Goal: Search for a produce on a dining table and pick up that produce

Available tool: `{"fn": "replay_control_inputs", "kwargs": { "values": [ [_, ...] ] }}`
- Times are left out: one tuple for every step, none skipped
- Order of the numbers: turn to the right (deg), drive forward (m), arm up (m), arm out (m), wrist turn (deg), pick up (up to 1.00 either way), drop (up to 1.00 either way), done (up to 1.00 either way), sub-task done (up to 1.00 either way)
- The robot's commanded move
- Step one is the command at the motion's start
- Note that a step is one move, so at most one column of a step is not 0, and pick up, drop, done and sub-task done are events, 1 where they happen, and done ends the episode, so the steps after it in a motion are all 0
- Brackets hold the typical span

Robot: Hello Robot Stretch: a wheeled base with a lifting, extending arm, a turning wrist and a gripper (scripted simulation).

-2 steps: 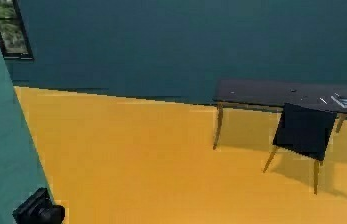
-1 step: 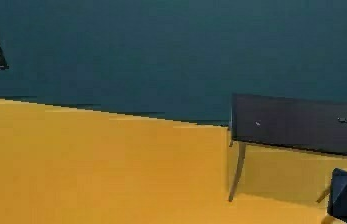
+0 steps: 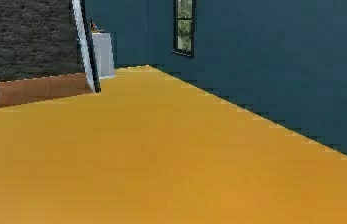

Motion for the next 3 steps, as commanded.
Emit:
{"fn": "replay_control_inputs", "kwargs": {
  "values": [
    [-27.0,0.0,0.0,0.0,0.0,0.0,0.0,0.0,0.0],
    [0.0,0.5,0.0,0.0,0.0,0.0,0.0,0.0,0.0],
    [-6.0,0.0,0.0,0.0,0.0,0.0,0.0,0.0,0.0]
  ]
}}
